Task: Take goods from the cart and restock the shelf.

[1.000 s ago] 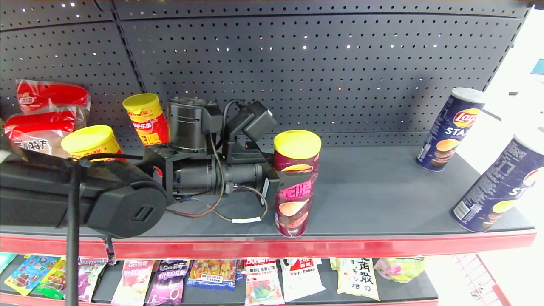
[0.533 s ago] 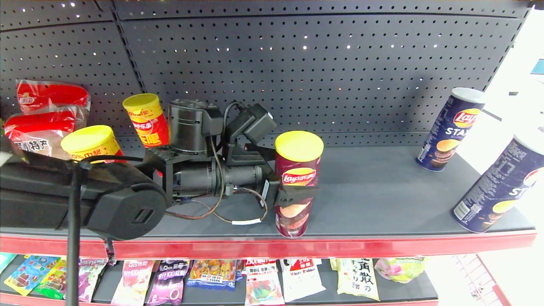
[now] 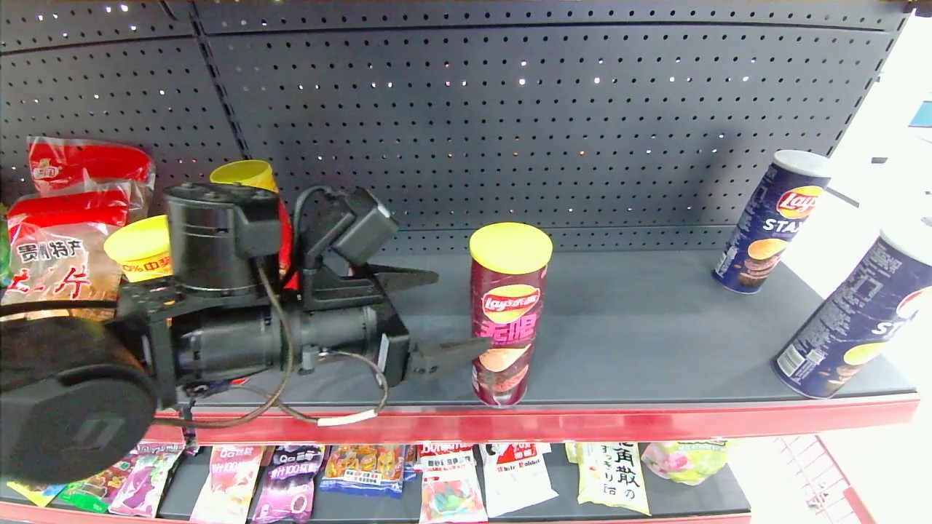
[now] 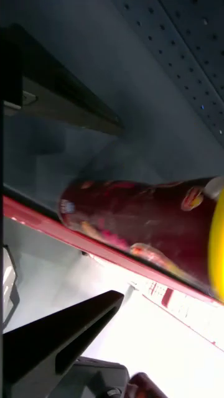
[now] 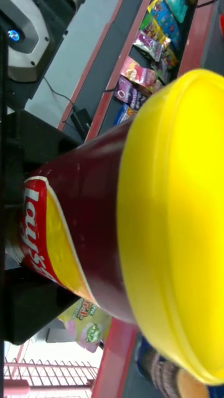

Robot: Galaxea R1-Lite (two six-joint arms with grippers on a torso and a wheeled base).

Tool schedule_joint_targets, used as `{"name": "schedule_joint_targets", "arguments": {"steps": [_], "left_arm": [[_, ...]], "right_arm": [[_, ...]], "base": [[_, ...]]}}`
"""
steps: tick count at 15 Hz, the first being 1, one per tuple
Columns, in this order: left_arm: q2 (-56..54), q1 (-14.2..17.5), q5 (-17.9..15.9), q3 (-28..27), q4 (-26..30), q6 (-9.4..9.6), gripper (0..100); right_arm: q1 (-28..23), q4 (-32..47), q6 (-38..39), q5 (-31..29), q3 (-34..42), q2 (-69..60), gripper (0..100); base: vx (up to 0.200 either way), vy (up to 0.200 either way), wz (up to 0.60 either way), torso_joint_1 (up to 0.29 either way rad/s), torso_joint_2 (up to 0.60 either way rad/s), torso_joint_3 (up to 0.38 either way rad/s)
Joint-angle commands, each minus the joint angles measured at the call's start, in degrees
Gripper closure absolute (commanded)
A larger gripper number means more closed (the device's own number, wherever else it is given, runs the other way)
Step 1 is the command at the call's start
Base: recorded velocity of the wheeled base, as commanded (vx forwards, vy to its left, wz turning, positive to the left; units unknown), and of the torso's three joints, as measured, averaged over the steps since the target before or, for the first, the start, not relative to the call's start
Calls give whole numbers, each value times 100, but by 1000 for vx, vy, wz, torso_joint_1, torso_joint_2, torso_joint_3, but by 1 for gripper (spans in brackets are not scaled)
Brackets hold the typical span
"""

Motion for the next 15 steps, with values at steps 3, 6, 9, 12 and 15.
{"name": "schedule_joint_targets", "arguments": {"steps": [3, 6, 9, 12, 15], "left_arm": [[-1608, 205, 127, 1272, 17, -51, 0], [-1968, 196, 479, 1492, 34, -209, 0], [-2056, 196, 637, 1466, 34, -253, 0], [-2091, 196, 777, 1466, 34, -253, 0], [-2091, 205, 918, 1431, 34, -253, 0]], "right_arm": [[672, -236, -178, 26, -2235, 3287, 100], [1375, -2038, -169, 43, -2499, 4965, 100], [1419, -2706, -169, 114, -3193, 6354, 100], [1419, -2759, -169, 105, -4063, 7268, 100], [1586, -2855, -160, 96, -4723, 7980, 100]], "base": [[0, 0, 0, 0, 0, 0], [0, 0, 0, 0, 0, 0], [0, 0, 0, 0, 0, 0], [0, 0, 0, 0, 0, 0], [0, 0, 0, 0, 0, 0]]}}
